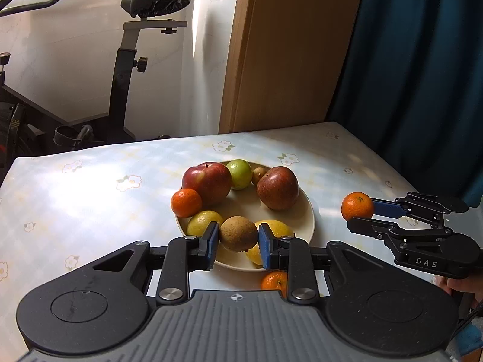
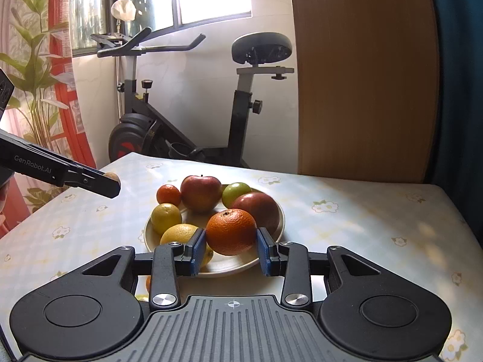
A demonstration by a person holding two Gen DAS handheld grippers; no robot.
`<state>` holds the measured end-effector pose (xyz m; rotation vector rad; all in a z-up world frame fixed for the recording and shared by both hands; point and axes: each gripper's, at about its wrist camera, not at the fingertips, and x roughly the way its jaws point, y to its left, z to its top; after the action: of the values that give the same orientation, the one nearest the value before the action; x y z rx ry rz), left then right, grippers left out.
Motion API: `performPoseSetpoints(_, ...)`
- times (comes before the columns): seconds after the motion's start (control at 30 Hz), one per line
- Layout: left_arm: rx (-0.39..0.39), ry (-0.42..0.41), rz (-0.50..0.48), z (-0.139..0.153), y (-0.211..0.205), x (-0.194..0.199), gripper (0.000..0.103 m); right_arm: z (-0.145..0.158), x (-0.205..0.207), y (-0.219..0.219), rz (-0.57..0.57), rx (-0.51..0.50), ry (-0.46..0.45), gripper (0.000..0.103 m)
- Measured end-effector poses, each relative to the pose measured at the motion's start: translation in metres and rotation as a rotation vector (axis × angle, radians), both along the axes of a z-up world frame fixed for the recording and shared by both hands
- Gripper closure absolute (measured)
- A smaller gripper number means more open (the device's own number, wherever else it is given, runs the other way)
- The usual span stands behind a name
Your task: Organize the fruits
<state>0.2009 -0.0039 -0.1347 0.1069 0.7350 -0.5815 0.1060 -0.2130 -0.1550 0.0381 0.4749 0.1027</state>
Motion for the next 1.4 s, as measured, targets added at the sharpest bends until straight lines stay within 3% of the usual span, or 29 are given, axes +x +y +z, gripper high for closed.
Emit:
performPoseSetpoints(0.23,0.011,-0.010,-0.003,0.003,-0.022,0.032,0.073,-0.002,0.033,-0.008,0.011,-0.038,0.019,0.070)
performPoseSetpoints(0.67,0.051,0.099,-0.042,-0.042,-0.059,0.082,0.073,-0.044,0.061,-0.010,0.048,-0.045,0.099,0.070)
performPoseSetpoints(1.07,0.054,0.140,-0.056,-0.063,-0.072,0.101,0.073,-0.053,0.067,-0.011,0.044,-0.072,0.111,0.068)
performPoseSetpoints(1.4,-0.005,0.141,-0.027,-0.061,-0.077,0.113,0.071,-0.055,0.070,-0.012,0.034,-0.060,0.128,0.065)
